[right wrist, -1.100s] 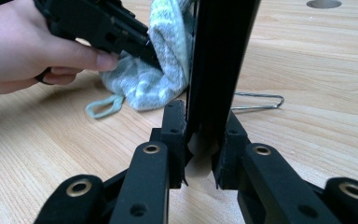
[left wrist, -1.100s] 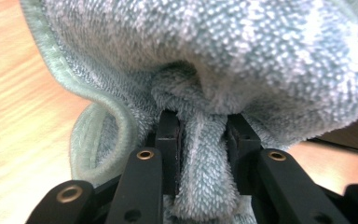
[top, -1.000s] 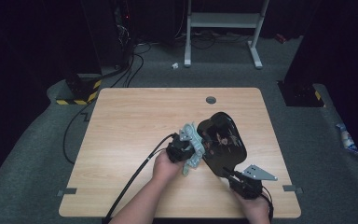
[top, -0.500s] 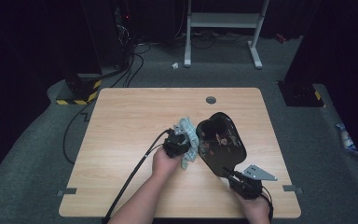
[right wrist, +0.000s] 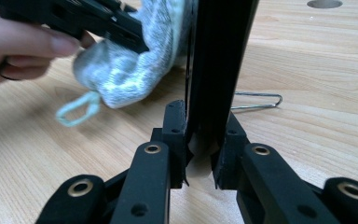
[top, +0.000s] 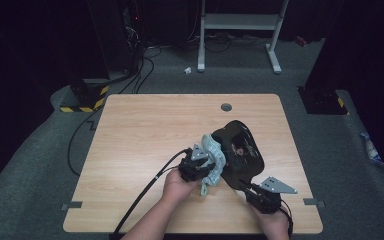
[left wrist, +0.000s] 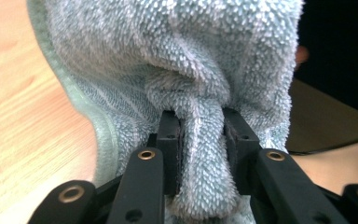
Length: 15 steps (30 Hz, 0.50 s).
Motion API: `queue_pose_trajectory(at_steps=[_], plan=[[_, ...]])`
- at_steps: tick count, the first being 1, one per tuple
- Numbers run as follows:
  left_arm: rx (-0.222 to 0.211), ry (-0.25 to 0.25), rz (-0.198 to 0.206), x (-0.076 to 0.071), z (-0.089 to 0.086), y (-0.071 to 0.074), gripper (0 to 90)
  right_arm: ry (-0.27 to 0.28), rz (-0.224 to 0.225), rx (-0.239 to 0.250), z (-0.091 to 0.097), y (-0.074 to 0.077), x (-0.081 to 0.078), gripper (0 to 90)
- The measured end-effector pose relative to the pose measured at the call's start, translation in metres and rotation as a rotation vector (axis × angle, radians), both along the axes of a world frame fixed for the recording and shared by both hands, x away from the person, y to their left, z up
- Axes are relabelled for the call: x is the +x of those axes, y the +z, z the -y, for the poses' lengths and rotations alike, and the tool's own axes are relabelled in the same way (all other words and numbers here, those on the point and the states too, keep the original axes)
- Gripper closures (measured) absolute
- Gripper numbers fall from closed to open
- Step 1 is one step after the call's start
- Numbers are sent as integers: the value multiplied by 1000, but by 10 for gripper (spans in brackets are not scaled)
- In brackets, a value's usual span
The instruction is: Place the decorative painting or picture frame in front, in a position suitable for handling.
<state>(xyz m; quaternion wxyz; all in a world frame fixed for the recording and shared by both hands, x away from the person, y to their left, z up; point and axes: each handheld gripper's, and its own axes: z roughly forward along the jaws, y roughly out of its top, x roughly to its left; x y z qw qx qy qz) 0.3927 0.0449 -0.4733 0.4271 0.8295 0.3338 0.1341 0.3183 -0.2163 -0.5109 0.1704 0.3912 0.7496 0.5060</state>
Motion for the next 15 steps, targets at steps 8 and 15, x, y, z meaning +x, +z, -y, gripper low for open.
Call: queue_pose_trajectory(at_steps=[8,15], plan=[[-5,-65,47,-15,17,28,714,3,-2,-1,-3,0,-1,777],[0,-50,50,-5,16,28,713,3,-4,-1,-5,0,-1,777]])
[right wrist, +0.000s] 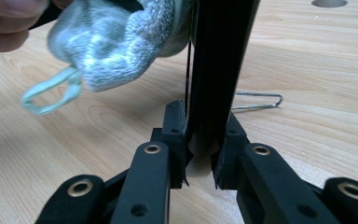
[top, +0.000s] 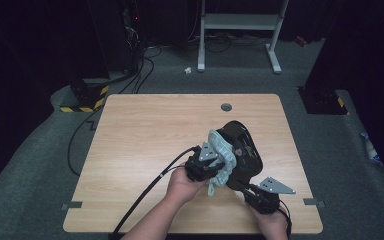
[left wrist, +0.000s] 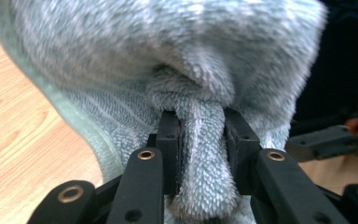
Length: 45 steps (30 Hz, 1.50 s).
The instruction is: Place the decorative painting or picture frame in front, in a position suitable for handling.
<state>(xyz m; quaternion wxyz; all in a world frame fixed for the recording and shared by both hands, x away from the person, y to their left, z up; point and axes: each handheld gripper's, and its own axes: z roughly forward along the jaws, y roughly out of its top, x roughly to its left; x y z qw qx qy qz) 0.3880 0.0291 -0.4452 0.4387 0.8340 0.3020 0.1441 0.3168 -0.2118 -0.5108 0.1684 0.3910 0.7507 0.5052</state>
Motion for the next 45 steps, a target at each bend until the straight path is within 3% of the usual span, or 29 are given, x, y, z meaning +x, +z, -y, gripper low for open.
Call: queue_pose_trajectory(at_steps=[9,19,24,27,29,33,36,39,40,45], plan=[[-11,55,1,24,-11,-8,712,8,6,-7,-1,0,1,767],[-55,184,-3,51,-33,-9,712,14,9,-17,0,1,1,768],[-36,206,1,61,-34,-7,709,19,7,-17,-1,1,1,760],[-41,205,4,58,-31,-5,711,21,9,-25,-1,1,1,756],[-72,191,5,51,-29,0,713,24,7,-24,-1,1,2,758],[-99,127,53,30,-17,8,713,21,5,-28,0,0,2,763],[-24,94,106,18,-7,0,712,19,4,-25,-1,0,2,762],[-59,92,71,18,-10,-10,713,21,6,-26,-2,1,2,760],[-99,96,21,19,-14,-20,713,21,7,-25,-2,1,2,759],[-47,69,-35,11,-9,-48,714,25,8,-25,-2,1,3,760]])
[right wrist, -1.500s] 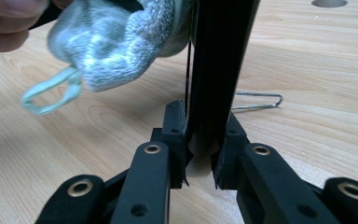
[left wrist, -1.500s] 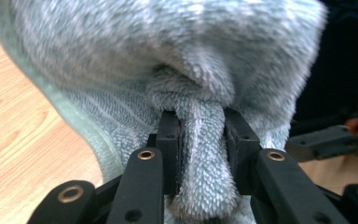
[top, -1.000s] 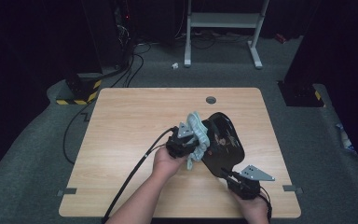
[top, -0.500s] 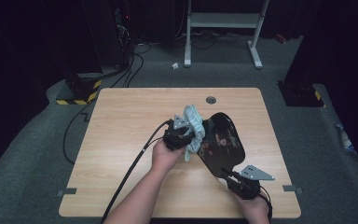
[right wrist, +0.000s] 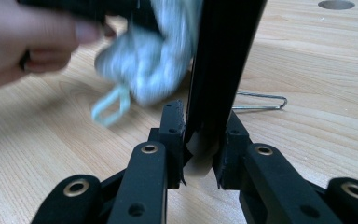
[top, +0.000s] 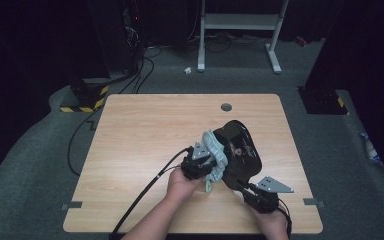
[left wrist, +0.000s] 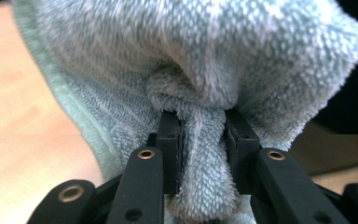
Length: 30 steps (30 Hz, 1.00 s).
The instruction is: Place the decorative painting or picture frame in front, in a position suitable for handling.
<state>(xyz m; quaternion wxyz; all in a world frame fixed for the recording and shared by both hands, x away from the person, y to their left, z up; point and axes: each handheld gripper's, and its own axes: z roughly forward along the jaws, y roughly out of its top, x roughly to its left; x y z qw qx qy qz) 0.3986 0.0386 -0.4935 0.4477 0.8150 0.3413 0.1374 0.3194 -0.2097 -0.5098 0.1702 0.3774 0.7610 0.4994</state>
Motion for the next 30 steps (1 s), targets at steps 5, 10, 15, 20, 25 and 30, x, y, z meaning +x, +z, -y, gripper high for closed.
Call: queue_pose_trajectory(at_steps=[5,10,15,20,25,30], plan=[[37,-24,-39,-7,5,-15,714,1,1,-1,0,0,0,761],[64,-51,-68,-12,8,-22,713,2,2,-1,0,0,0,763],[64,-67,-61,-14,5,-13,716,3,-1,-1,1,0,1,771],[11,-74,-14,-16,3,10,718,6,7,-4,0,0,1,773],[-35,-81,41,-13,6,42,718,3,1,-2,0,0,1,771],[-94,-89,106,-11,12,78,718,2,2,-5,0,0,1,769]])
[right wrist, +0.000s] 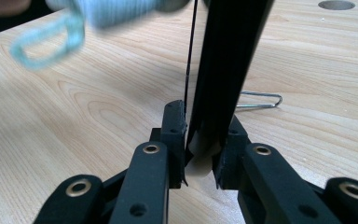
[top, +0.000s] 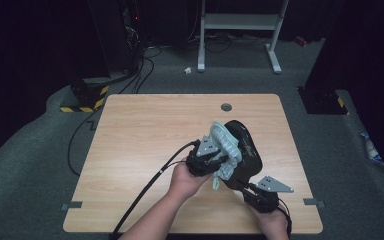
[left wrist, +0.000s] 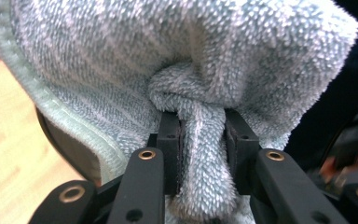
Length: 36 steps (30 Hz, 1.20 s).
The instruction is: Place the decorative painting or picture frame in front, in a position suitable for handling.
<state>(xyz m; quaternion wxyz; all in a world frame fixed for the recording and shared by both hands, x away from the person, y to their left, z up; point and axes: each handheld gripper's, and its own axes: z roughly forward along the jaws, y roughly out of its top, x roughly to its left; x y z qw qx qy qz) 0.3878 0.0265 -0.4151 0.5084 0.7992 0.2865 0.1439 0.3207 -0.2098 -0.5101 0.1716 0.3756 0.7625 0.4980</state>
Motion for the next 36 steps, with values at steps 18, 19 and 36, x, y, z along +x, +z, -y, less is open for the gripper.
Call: queue_pose_trajectory(at_steps=[18,19,36], plan=[[77,6,-112,6,-10,-69,717,7,-4,11,0,0,1,760],[81,8,-122,7,-10,-74,717,7,-3,11,0,0,1,758],[125,49,-132,-17,-46,-93,712,1,-1,-10,-4,-2,0,657]])
